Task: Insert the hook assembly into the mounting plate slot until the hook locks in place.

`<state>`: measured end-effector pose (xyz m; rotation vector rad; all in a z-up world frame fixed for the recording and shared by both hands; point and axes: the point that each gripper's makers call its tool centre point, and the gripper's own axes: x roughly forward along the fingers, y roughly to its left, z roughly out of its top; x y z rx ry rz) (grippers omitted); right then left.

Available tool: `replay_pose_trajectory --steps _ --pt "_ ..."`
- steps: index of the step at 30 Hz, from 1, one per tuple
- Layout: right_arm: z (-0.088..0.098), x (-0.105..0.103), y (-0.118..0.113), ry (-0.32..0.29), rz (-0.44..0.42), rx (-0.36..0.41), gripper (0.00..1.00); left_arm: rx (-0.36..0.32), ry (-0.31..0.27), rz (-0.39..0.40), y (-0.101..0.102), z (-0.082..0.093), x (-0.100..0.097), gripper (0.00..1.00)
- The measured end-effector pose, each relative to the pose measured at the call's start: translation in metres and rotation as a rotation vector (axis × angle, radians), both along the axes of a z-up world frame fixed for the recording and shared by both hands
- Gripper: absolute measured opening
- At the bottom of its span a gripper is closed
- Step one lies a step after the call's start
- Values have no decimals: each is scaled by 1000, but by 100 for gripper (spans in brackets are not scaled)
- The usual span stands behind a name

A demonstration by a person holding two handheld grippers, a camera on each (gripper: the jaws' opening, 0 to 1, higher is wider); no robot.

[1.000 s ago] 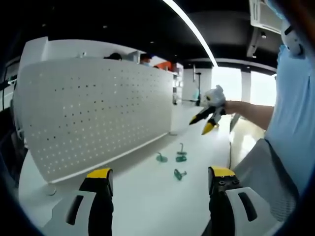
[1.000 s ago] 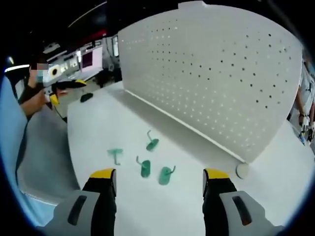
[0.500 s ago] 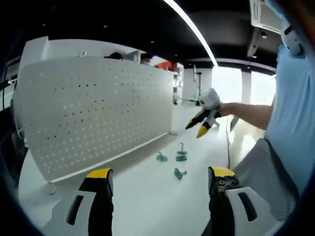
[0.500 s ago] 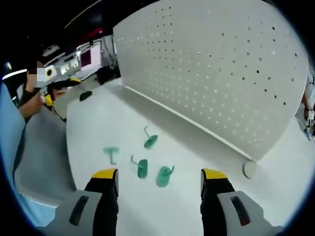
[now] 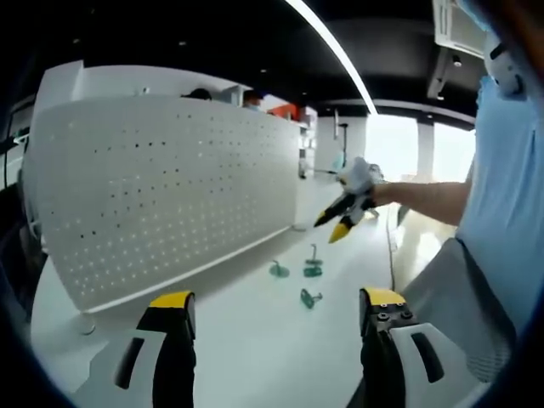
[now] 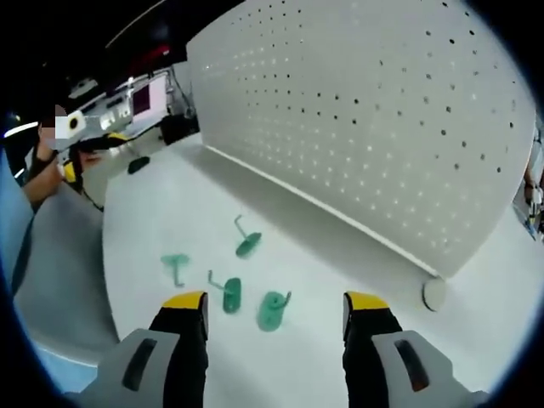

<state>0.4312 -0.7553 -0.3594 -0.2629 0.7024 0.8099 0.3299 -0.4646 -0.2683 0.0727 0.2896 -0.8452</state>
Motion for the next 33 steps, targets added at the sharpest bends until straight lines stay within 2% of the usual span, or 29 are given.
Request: replay_pose_trajectory --steps 8,20,33 --pt "-14 3 -2 29 6 -27 57 0 4 -4 -1 -1 1 81" --pt "-25 8 4 70 0 -37 44 -1 7 -9 -1 -2 2 80" --pt "-36 7 3 100 -18 -76 34 0 12 -22 -2 -3 1 79"
